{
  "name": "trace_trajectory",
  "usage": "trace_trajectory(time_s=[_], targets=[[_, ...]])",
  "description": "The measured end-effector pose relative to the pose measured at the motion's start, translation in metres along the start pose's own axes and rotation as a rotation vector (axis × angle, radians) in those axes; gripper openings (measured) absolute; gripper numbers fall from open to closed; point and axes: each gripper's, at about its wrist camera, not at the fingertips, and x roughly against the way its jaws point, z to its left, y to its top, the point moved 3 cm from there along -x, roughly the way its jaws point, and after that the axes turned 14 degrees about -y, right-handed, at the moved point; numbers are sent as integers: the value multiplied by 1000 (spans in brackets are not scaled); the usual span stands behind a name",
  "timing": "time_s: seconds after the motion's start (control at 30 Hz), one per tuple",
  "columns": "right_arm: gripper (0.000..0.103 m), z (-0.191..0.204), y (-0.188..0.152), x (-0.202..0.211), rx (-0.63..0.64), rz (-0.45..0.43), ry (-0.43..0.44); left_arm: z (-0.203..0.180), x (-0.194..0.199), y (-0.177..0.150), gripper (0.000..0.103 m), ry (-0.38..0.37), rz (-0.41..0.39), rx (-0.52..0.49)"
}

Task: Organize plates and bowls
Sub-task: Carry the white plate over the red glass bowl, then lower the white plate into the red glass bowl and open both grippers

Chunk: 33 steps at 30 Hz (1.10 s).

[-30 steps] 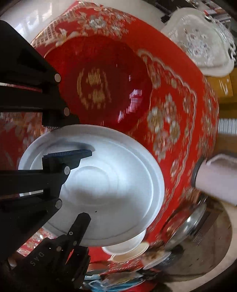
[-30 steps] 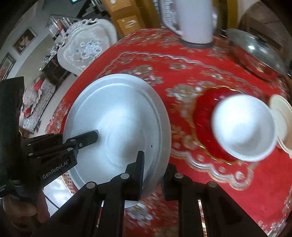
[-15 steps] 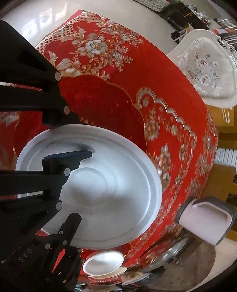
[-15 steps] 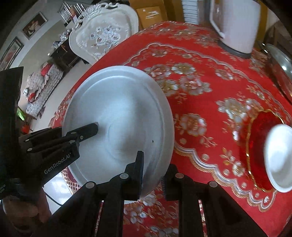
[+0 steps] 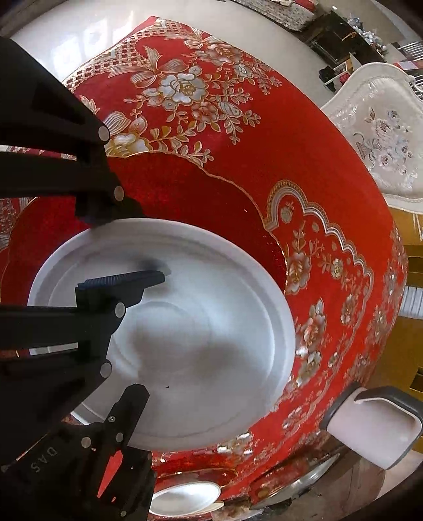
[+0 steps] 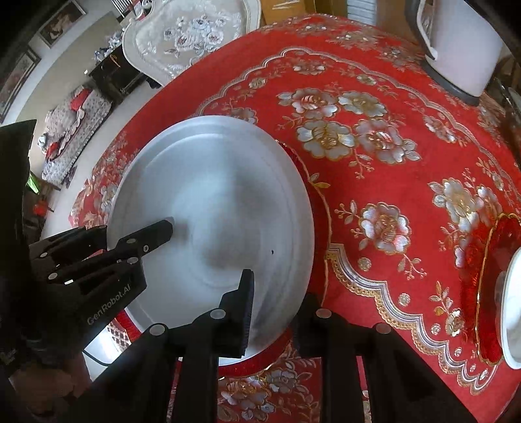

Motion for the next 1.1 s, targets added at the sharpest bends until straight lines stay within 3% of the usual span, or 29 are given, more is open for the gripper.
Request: trace_trajectory(time_s=[0.2, 0.5, 0.57, 0.63, 0.7, 0.9, 1.1], targets=[[40, 5, 0, 6, 23, -9, 20, 3, -7, -2, 23, 46, 7, -14], [43, -2, 1, 24, 26, -44, 19, 0, 5, 0, 24, 48, -28, -17], [44, -6, 0, 28, 19, -49, 24, 0, 11, 0, 28, 59, -40, -21], [44, -10, -1, 32, 12, -56, 23, -1, 18, 1, 44, 71, -59, -23], [44, -15, -3, 38, 2, -64, 26, -3, 26, 3, 51, 86, -86, -33], [45, -27, -8, 50, -25, -85, 29, -14, 43, 13, 62, 92, -131, -49], [51, -47, -14, 58, -66, -100, 17, -42, 47, 19, 63, 77, -148, -94]])
